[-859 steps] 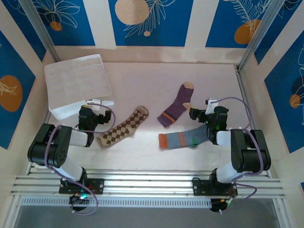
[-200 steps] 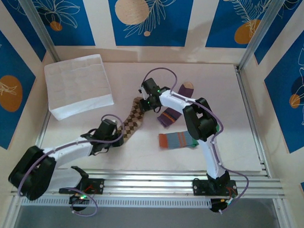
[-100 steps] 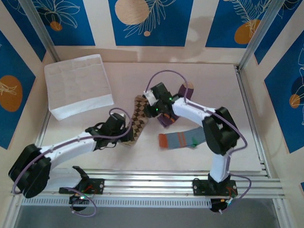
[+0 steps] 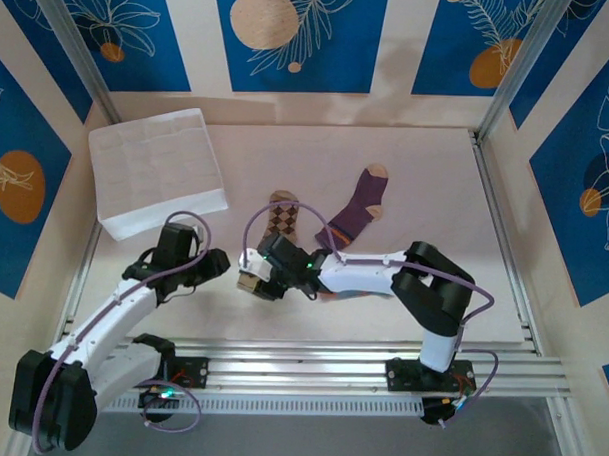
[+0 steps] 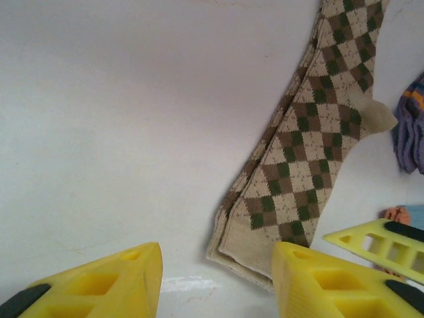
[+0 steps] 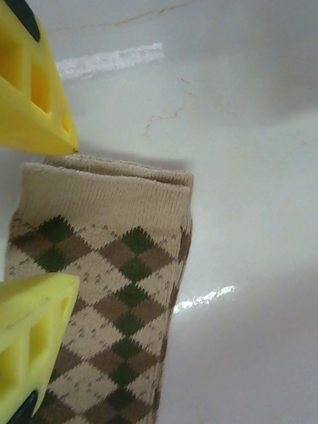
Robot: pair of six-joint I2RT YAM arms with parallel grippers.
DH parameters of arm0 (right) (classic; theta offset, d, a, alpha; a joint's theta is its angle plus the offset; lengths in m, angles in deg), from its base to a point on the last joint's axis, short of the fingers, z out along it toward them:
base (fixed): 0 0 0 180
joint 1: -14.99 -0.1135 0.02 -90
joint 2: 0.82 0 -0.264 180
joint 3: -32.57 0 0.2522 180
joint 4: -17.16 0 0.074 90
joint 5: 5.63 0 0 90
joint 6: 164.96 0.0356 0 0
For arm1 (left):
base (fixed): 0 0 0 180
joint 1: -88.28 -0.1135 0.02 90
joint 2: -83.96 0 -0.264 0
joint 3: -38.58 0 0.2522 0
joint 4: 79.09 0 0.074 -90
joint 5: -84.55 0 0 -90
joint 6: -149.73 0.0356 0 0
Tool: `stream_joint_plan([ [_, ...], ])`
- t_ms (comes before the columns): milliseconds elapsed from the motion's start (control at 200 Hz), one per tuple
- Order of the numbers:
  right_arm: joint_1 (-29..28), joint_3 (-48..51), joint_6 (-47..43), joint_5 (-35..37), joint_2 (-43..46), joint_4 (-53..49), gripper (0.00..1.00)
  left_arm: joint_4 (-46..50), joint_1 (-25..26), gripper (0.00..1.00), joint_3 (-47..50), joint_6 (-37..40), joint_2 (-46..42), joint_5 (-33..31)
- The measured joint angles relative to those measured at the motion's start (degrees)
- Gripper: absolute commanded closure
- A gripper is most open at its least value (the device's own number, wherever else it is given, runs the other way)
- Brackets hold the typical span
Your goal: Roll the socks
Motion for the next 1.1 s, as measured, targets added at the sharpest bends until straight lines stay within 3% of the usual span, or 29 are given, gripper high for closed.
stream_joint_plan([
  [235, -4.00, -1.70, -2.62, 2.84, -5.27, 0.59, 0.51, 0.46, -0.81, 0.53, 1.95, 0.22, -0.26, 2.38],
  [395, -4.61, -2.21, -2.73, 3.63, -5.97, 1.20, 0.85, 0.55, -1.29, 0.52, 2.05, 1.90, -0.28, 2.49],
  [565, -4.22, -0.66, -2.03, 3.69, -4.96, 3.04, 0.95, -1.18, -1.38, 0.52, 3.28, 6.40, -2.58, 3.58],
  [760, 0.68, 2.49, 2.99, -6.14, -0.85, 1.31, 0.96, -9.73, 0.24, 0.51, 8.55, 11.47, -7.91, 7.61],
  [1101, 13.49, 8.79, 13.35, -28.57, 3.67, -3.65, 1.00, -36.20, 13.92, 0.51, 18.10, 25.94, -6.45, 13.60],
])
